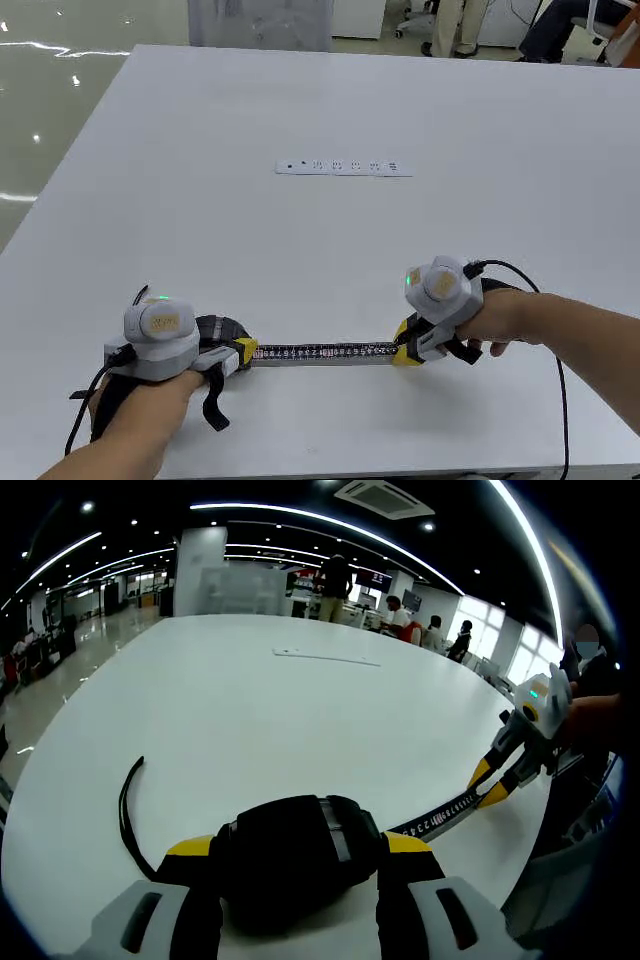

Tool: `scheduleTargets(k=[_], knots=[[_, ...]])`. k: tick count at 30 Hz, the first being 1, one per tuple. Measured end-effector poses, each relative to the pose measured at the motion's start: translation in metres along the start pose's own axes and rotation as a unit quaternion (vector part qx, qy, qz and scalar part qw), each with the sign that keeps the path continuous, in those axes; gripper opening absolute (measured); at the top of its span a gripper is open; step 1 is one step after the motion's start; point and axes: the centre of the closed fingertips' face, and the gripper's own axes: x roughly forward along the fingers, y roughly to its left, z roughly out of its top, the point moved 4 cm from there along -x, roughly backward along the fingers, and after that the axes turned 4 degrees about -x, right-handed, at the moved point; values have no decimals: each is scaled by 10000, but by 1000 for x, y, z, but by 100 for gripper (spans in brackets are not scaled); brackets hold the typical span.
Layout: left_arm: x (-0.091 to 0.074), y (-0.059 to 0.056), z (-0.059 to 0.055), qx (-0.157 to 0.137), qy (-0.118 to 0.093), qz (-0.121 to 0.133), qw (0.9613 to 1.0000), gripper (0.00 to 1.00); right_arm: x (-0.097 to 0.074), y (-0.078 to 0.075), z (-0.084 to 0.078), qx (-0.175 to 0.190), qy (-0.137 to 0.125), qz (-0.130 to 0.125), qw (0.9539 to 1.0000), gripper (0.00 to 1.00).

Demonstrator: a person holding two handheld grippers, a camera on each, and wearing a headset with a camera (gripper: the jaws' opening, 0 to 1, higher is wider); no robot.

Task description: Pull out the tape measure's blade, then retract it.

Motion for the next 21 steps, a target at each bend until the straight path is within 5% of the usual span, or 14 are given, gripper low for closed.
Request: scheduleTargets(k=[21], knots=[[1, 1, 0, -18, 4, -7, 10000, 59, 6, 1, 11, -17, -89, 40, 10000, 14]])
